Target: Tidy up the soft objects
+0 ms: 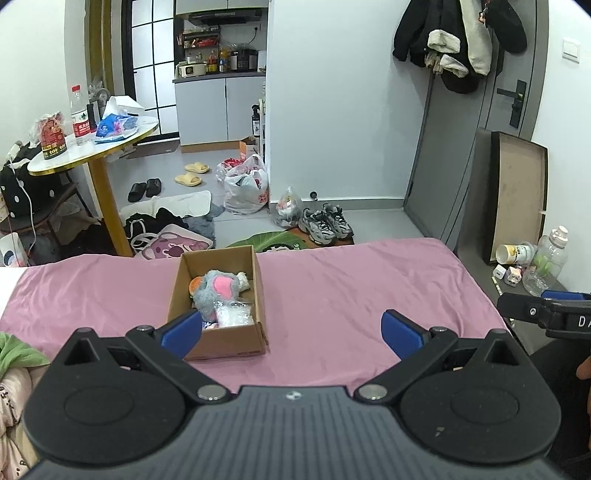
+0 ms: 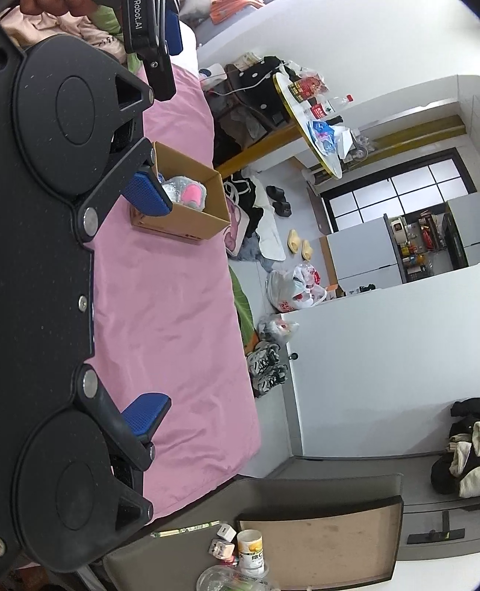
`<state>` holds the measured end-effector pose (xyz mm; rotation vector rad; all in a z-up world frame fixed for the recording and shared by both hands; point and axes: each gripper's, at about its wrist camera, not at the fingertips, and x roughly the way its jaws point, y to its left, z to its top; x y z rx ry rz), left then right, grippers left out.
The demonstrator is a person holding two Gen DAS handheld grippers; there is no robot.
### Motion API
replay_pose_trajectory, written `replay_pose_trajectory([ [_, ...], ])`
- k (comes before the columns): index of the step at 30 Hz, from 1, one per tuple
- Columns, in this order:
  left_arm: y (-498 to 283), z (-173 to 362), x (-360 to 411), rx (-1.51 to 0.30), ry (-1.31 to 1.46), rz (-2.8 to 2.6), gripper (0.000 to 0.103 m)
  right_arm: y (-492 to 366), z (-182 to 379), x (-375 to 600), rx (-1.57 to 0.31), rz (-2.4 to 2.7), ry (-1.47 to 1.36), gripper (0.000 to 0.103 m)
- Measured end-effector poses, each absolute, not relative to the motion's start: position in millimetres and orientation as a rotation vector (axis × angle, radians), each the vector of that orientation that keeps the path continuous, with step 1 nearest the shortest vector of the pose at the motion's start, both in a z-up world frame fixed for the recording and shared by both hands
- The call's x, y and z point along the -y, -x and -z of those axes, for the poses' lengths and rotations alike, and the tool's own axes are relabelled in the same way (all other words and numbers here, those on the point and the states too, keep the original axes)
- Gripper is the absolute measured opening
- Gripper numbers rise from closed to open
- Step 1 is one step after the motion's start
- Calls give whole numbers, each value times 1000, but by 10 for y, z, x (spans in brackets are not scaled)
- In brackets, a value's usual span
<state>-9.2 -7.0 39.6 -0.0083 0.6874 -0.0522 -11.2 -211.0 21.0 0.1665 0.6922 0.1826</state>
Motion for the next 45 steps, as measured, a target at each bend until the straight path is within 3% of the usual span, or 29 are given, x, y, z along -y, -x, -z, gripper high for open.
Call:
replay_pose_trajectory([
  [45, 71, -296, 1, -716, 25, 50, 102, 109, -181, 2081, -702, -204, -163, 103],
])
